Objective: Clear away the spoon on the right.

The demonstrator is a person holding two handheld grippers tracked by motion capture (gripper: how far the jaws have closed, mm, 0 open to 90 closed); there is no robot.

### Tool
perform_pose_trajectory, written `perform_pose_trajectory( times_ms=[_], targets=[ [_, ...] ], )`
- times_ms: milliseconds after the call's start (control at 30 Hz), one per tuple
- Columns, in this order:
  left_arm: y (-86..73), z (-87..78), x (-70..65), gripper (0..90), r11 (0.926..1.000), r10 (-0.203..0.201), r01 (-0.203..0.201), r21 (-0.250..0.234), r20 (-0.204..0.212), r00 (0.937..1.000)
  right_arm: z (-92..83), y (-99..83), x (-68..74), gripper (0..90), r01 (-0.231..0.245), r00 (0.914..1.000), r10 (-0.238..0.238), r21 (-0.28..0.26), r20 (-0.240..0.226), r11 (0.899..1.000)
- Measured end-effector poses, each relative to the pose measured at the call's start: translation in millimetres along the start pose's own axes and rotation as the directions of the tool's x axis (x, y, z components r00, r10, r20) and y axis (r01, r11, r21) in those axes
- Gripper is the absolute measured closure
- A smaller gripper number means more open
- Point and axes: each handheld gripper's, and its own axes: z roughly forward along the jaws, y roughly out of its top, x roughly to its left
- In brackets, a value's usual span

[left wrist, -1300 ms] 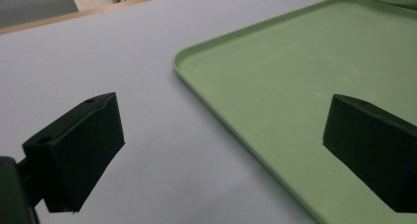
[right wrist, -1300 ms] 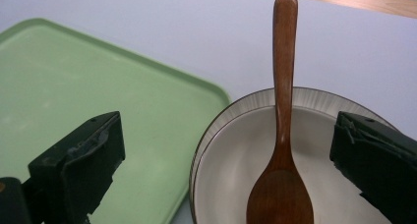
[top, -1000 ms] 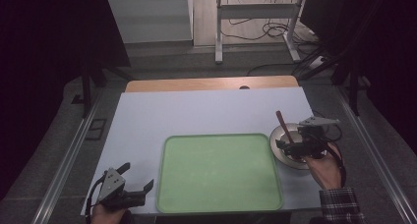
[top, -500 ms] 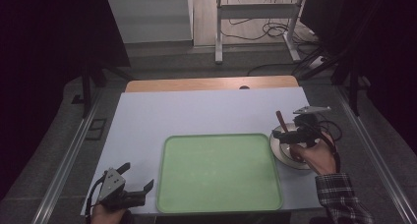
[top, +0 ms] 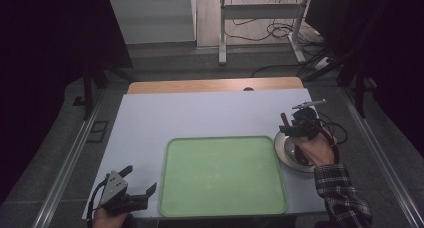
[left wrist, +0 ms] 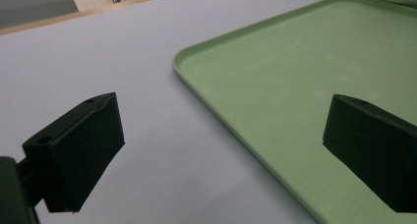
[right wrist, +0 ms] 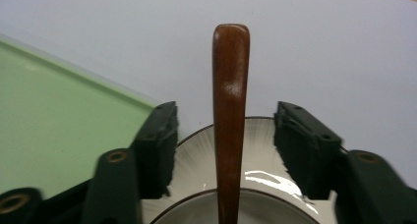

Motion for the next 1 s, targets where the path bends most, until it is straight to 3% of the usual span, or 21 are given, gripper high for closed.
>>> perform_pose_trajectory(
  times_ms=[167,367,700,1000],
  targets=[
    [0.1,0.2,-0.2,1.8,1.0000,0.003,-0.003,0.000,0.000,1.0000,4.6,5.7,-1.0,55.3,0.008,0.9998,-0.008,0.034,-0.019,0.999],
    [0.2,0.3,-0.5,1.8,1.0000,0.006,-0.006,0.001,-0.001,1.0000,7.9,9.2,0.3,75.1,0.026,0.9997,-0.026,0.059,-0.005,0.998],
    [0.3,0.4,-0.9,1.8,1.0000,0.009,-0.009,0.002,-0.001,1.0000,2.1,15.4,4.7,76.3,0.056,0.9984,-0.055,0.084,-0.008,0.995],
    [0.4,0.6,-1.4,1.8,0.9999,0.015,-0.015,0.005,-0.002,0.9999,-15.7,25.1,5.8,76.4,0.063,0.9980,-0.062,0.099,-0.013,0.993]
  ],
)
